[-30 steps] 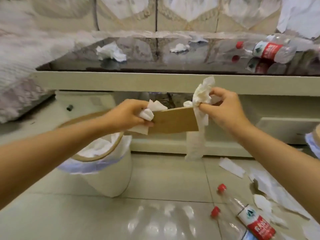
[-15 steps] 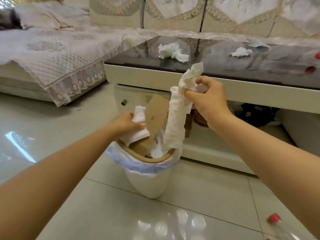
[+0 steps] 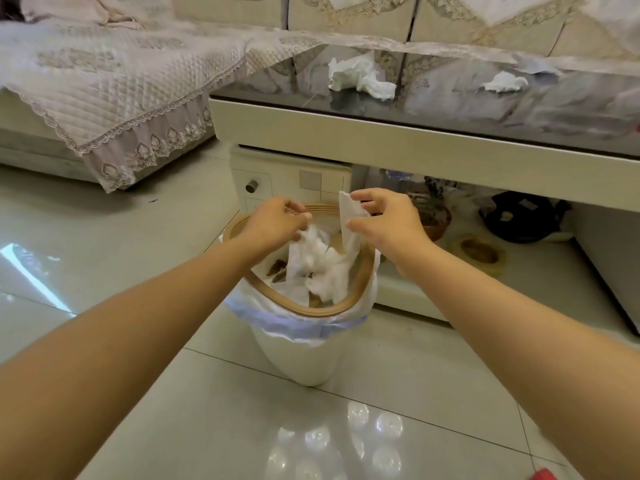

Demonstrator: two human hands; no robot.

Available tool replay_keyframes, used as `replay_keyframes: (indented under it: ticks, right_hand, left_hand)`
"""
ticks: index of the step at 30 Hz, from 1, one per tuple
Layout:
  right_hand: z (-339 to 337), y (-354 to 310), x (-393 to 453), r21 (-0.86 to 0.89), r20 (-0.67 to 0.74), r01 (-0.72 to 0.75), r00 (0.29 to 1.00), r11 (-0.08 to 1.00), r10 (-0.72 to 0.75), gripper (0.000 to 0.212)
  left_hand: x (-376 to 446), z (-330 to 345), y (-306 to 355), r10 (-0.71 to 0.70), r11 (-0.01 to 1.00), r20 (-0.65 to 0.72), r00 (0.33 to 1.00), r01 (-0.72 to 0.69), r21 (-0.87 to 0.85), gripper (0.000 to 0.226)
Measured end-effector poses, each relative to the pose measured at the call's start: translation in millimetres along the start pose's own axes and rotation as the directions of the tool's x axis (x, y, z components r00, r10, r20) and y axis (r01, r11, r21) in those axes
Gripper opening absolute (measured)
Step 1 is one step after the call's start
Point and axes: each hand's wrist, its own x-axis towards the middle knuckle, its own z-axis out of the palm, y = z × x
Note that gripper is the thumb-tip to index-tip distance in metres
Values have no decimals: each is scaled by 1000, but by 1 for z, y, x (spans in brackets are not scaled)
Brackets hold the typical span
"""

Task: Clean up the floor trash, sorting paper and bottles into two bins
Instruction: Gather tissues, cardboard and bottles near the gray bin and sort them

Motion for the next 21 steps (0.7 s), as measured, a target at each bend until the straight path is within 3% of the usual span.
replay_keyframes:
  ticks: [3,8,11,14,17,21]
  right_hand:
    - [-1,2,-3,3,42,20,999,1000,-20,47]
    - [-4,-2,-13,168,238,-11,971,986,-30,44]
    - [-4,-1,-19,141,262,10,964,990,-47,41]
    - [-10,7,-27,-63,264,193,949,979,-170,39]
    - [-23,22,-36,-396,255,403,911,825,-323,38]
    - [-57,51,-60,-541,143,454,879,708,-454,29]
  left_hand:
    - [-2,7,5,42,999,-19,999,-42,11,20]
    - [-4,11,12,81,995,-13,997,-80,55,16]
    - [-4,10,15,101,990,-36,994,-97,99,15]
    - [-8,12,17,135,986,-7,991,-134,104,15]
    - [-15,24,21,202,970,28,979,-204,132,15]
    - [-36,62,41,417,886,39,908,-415,205,20]
